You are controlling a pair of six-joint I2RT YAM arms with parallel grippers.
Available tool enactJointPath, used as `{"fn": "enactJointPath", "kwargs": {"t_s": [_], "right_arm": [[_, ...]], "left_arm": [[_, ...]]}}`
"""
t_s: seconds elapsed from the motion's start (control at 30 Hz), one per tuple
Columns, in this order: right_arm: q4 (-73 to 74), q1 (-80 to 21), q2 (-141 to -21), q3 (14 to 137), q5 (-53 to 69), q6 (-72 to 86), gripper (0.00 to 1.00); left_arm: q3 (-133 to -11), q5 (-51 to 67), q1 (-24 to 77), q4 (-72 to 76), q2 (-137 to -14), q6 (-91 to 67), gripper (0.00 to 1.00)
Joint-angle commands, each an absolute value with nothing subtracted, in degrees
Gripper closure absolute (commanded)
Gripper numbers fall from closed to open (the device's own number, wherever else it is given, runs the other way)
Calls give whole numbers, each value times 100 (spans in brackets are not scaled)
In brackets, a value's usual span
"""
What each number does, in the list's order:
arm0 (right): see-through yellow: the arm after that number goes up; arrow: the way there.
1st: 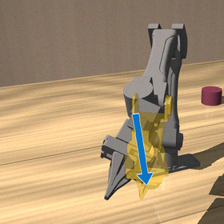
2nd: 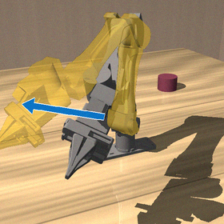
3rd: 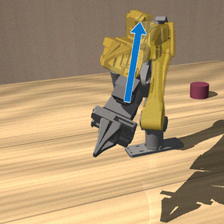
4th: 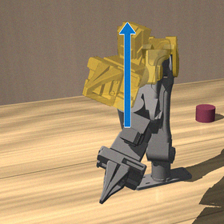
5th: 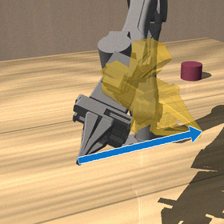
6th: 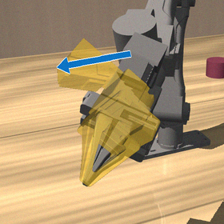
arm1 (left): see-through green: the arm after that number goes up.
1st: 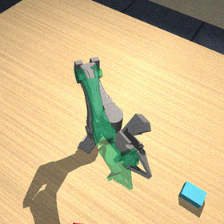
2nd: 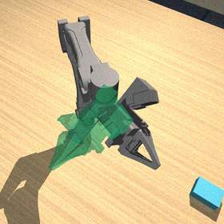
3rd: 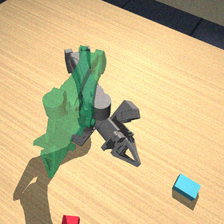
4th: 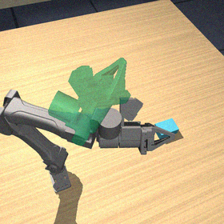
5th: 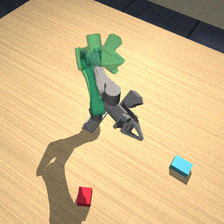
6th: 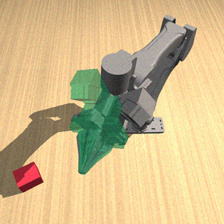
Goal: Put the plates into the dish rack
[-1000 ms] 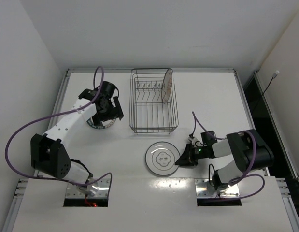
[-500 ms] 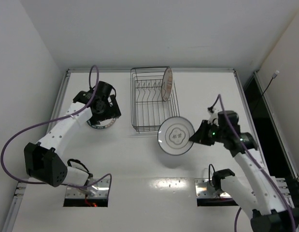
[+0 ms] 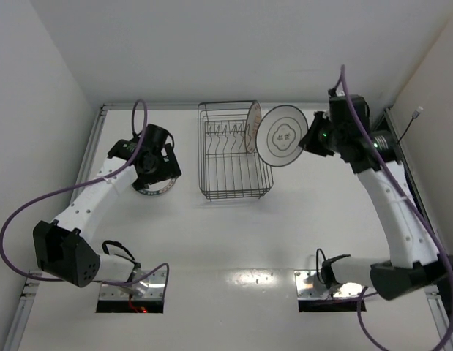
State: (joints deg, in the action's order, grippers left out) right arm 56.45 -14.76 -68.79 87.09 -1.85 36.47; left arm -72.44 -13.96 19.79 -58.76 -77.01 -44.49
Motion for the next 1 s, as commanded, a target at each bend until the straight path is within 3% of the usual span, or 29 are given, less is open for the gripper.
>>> {"fn": "enactJointPath", "kwargs": {"t_s": [0.0, 0.2, 0.4, 0.67, 0.97], "right_arm": [[5019, -1818, -7773, 9437, -1253, 3876, 100], [5580, -2706, -9560, 11457, -2872, 3692, 100], [5582, -2971, -10871, 12312, -3629, 3358, 100], [5432, -3084, -11978, 12972, -4394, 3024, 100], [4975, -3137, -12620, 12744, -4044, 2856, 100]], "left_arm": [[-7216, -1538, 2013, -5967, -7532, -4526, 12], [-7216, -1792, 2013, -6091, -7532, -4579, 12], [-7216, -2065, 2013, -6275, -7471, -4632, 12], [-7163, -2460, 2013, -6504, -7234, -4685, 12], [-7102, -2681, 2013, -6557, -7348, -4580, 12]]}}
